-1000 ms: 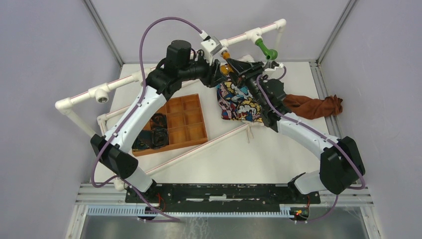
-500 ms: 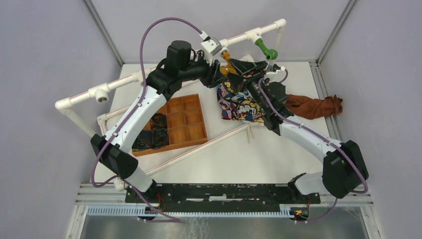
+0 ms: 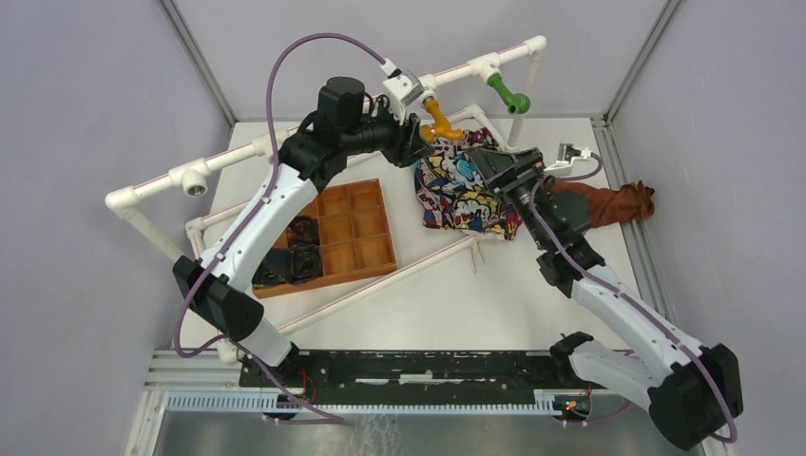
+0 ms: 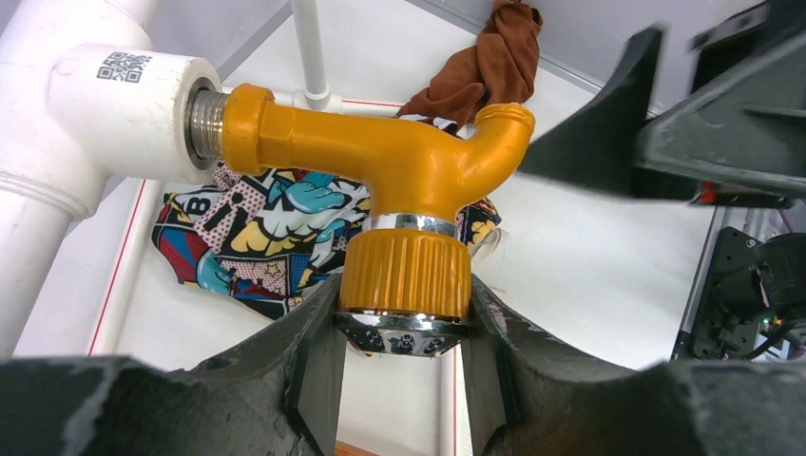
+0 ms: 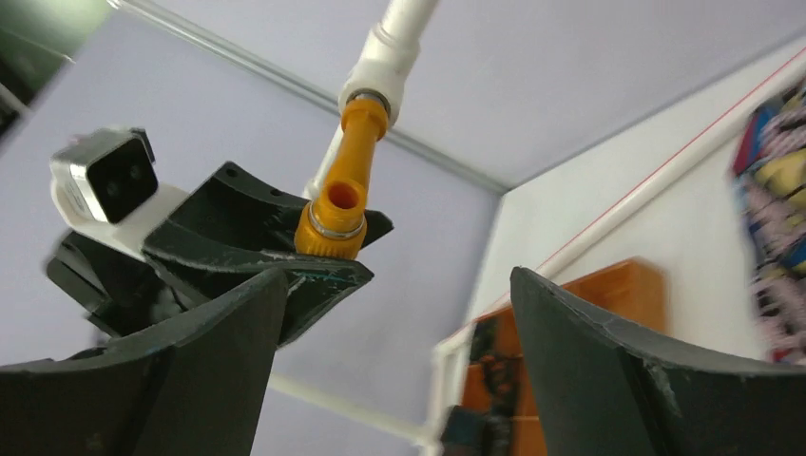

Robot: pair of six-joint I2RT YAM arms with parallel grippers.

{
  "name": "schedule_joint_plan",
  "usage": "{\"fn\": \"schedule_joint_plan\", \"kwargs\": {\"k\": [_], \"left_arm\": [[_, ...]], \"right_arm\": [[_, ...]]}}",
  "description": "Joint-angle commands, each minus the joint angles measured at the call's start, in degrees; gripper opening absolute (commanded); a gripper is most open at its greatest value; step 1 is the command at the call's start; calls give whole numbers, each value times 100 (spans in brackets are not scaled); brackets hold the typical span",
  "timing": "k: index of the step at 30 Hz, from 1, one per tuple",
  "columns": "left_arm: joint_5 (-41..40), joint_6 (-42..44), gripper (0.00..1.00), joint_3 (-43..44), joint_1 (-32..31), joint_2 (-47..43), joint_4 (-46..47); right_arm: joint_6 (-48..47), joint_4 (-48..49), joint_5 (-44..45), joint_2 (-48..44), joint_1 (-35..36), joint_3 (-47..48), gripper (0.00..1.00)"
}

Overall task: Install the water faucets
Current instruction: Screw the water faucet onto the adaptor.

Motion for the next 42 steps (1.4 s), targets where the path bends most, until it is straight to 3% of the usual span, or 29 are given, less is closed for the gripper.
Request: {"fn": "schedule_joint_plan", "kwargs": {"k": [1, 5, 9, 13, 18, 23, 29, 35, 42], "left_arm": [[-193, -66, 2, 72, 143, -243, 274], [-221, -88, 2, 86, 158, -247, 268], [-287, -87, 2, 101, 186, -256, 235], [-284, -122, 2, 157, 198, -236, 237], [-280, -123, 2, 231, 203, -195, 211], [-301, -95, 2, 247, 212, -196, 169], [-278, -82, 2, 281, 221, -194, 150], [-280, -62, 2, 296, 229, -206, 118], [-260, -70, 2, 342, 237, -186, 107]], "right_arm": [[-3488, -779, 502, -753, -42, 585, 92], [-6425, -874, 15, -1094, 8, 978, 85], [-9314, -2345, -457, -741, 514, 2046, 89], [-12048, -3147, 989, -340, 1841, 2393, 92], [-14527, -2630, 2386, 2, 2553, 1936, 94], [-15850, -1549, 2715, 260, 2606, 1497, 94], [-17091, -291, 2497, 574, 2573, 1154, 95], [-17233, -46, 1713, 738, 2148, 1207, 95], [-17049, -595, 850, 928, 1756, 1611, 89]]}}
